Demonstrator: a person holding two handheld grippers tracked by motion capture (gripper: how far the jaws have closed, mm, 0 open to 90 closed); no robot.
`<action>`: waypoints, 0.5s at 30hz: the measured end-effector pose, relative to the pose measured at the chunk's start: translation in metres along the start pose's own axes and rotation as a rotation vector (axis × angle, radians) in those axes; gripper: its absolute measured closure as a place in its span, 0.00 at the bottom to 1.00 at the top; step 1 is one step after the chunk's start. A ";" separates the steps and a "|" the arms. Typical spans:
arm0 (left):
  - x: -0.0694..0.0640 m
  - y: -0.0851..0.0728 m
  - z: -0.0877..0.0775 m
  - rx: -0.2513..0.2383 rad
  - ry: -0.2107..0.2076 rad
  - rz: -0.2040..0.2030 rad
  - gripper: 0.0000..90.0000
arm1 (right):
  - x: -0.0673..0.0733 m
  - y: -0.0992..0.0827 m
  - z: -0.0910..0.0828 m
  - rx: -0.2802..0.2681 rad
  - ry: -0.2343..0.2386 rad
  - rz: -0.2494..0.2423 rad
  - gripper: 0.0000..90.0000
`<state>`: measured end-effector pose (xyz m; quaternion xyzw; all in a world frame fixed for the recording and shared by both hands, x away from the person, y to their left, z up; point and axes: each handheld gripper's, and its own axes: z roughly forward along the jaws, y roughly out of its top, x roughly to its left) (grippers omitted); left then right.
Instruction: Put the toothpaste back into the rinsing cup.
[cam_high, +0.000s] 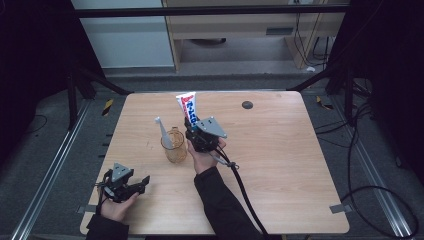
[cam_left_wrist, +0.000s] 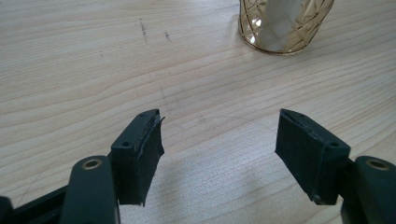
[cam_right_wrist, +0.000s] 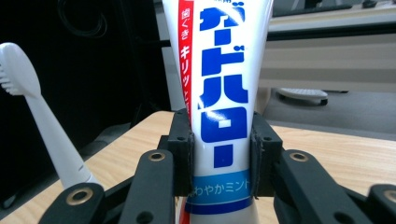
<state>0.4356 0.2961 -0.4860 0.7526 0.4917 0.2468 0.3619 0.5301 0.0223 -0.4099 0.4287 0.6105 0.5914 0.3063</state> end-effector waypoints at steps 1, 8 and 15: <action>0.000 0.000 0.000 0.000 0.000 0.000 0.34 | 0.001 0.000 0.001 -0.005 0.001 0.004 0.75; 0.000 0.000 0.000 -0.003 -0.001 -0.004 0.34 | 0.006 -0.002 0.008 -0.024 0.017 0.012 0.75; 0.000 0.000 0.000 -0.004 -0.002 -0.003 0.34 | 0.013 -0.006 0.014 -0.040 0.031 0.018 0.75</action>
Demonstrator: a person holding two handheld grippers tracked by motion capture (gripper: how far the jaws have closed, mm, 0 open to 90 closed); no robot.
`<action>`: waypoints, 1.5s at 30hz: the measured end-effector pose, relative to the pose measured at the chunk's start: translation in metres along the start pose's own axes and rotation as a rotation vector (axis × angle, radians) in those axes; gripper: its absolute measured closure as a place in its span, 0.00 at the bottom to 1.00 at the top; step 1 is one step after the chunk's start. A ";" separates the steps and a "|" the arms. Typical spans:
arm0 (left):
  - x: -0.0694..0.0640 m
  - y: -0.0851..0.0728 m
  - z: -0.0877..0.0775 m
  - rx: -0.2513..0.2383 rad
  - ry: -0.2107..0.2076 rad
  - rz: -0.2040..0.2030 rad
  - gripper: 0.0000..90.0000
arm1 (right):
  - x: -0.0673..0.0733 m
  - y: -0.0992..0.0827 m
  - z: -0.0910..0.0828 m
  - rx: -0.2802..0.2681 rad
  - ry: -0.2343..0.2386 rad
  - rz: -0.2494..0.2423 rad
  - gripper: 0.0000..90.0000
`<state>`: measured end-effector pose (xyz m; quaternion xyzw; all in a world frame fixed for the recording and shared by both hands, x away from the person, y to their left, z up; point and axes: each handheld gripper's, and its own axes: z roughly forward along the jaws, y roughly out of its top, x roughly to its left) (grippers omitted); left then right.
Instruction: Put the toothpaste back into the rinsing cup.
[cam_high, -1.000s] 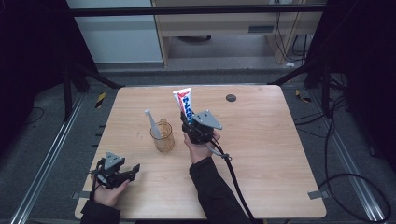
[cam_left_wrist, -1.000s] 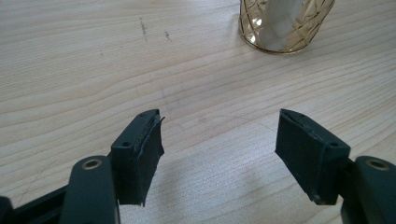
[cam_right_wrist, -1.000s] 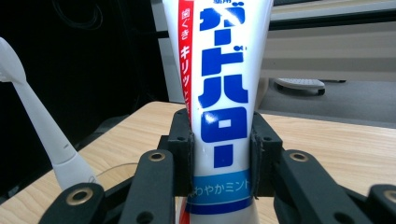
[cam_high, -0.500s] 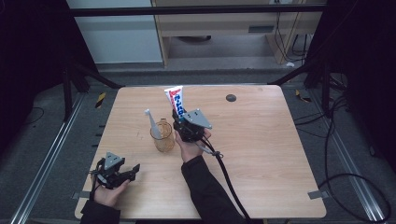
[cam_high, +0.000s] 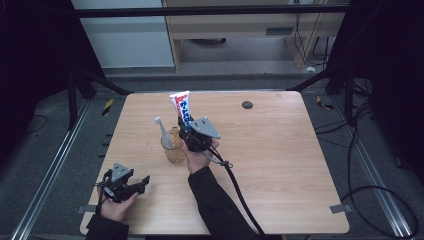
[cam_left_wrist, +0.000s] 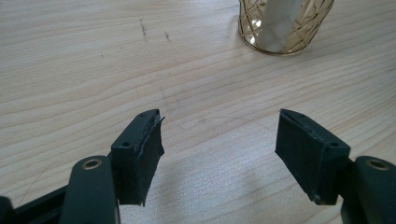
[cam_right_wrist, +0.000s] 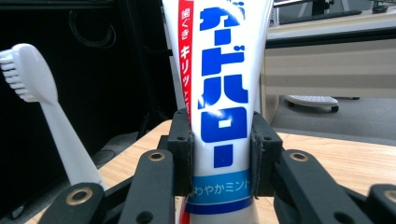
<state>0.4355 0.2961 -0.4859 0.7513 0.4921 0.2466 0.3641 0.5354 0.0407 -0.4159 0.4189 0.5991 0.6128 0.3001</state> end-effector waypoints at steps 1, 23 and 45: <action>0.000 0.000 0.000 0.000 0.000 0.000 0.34 | 0.001 0.000 0.001 -0.003 0.002 -0.003 0.75; 0.001 0.000 0.000 0.000 0.000 0.000 0.34 | 0.014 -0.013 0.020 -0.012 0.042 0.016 0.75; 0.001 0.000 0.001 0.006 0.000 0.006 0.34 | 0.017 -0.027 0.030 0.041 0.057 0.013 0.74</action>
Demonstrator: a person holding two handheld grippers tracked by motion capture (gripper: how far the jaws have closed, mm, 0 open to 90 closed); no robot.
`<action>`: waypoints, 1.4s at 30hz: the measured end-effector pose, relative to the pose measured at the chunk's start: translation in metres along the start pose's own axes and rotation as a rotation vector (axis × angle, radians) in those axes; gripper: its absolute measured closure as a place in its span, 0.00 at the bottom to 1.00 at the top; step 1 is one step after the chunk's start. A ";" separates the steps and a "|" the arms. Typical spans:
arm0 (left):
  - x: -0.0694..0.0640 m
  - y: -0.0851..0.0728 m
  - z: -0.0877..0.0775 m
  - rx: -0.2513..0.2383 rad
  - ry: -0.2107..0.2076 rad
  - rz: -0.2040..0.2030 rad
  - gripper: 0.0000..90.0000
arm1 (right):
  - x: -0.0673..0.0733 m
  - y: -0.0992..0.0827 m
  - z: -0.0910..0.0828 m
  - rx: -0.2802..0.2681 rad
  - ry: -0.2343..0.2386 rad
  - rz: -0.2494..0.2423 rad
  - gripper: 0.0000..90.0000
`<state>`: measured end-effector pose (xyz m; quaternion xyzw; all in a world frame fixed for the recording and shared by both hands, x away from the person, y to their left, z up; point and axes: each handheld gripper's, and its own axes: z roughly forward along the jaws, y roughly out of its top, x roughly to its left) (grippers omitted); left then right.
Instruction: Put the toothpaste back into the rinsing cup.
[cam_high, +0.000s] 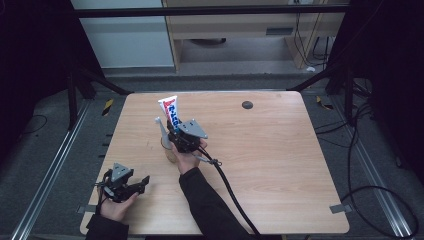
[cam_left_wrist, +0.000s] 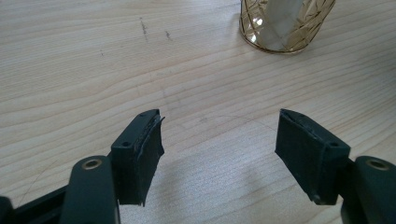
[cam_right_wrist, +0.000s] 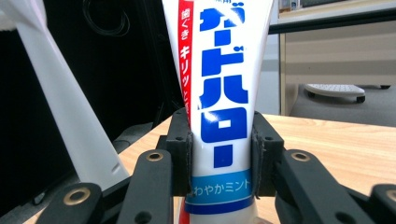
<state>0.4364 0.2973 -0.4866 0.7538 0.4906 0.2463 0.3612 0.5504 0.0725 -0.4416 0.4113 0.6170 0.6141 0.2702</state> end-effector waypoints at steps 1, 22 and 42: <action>0.000 0.000 0.000 0.000 0.000 0.000 0.34 | 0.000 0.000 0.000 0.003 0.001 0.002 0.74; 0.000 0.000 0.000 0.001 0.002 0.000 0.34 | -0.003 -0.005 0.001 0.098 0.026 -0.008 0.68; 0.000 0.000 0.000 0.003 0.003 -0.001 0.34 | -0.012 -0.012 -0.006 0.151 0.025 -0.039 0.62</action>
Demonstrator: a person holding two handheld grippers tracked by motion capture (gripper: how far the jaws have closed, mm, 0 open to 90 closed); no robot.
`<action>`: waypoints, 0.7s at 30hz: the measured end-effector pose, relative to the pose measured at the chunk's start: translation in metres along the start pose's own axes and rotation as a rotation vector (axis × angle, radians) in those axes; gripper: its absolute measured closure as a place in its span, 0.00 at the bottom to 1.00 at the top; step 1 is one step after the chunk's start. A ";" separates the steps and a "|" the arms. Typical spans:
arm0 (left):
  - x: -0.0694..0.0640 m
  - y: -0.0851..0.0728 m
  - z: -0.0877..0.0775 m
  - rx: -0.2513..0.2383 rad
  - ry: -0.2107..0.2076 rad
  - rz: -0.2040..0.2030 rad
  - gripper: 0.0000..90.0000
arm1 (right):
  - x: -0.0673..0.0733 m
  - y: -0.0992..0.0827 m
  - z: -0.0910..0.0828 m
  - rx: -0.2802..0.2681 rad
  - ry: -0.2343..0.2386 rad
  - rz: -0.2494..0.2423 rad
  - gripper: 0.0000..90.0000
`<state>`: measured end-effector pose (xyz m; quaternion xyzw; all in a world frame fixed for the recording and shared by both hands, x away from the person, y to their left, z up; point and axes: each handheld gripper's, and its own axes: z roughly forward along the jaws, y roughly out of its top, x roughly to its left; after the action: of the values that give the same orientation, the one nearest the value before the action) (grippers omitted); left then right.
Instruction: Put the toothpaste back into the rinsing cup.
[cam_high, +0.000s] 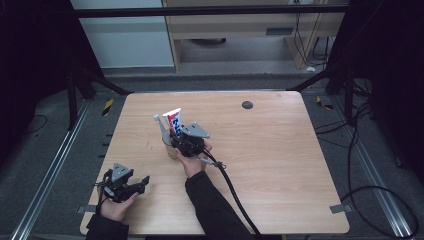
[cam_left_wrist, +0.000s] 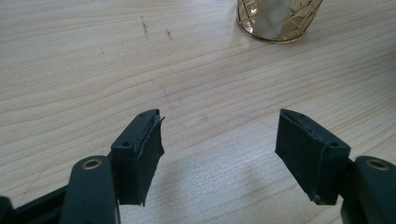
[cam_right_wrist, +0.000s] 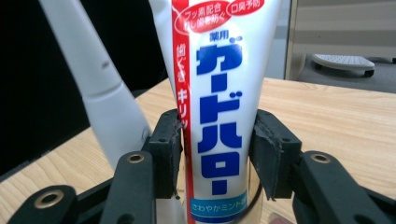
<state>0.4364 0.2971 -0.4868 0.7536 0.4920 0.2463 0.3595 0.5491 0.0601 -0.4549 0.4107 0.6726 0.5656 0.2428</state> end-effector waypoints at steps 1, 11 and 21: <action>0.000 0.000 0.000 0.000 0.000 0.001 0.34 | 0.000 -0.001 0.000 0.002 -0.002 -0.006 0.61; 0.000 0.000 0.000 0.001 0.001 0.000 0.34 | 0.001 0.005 -0.013 -0.032 -0.004 -0.034 0.61; 0.000 -0.001 0.001 0.002 -0.001 -0.008 0.34 | -0.014 0.006 -0.057 0.012 0.001 -0.071 0.38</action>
<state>0.4366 0.2968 -0.4878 0.7520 0.4953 0.2440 0.3600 0.5132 0.0167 -0.4374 0.3878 0.6902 0.5529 0.2598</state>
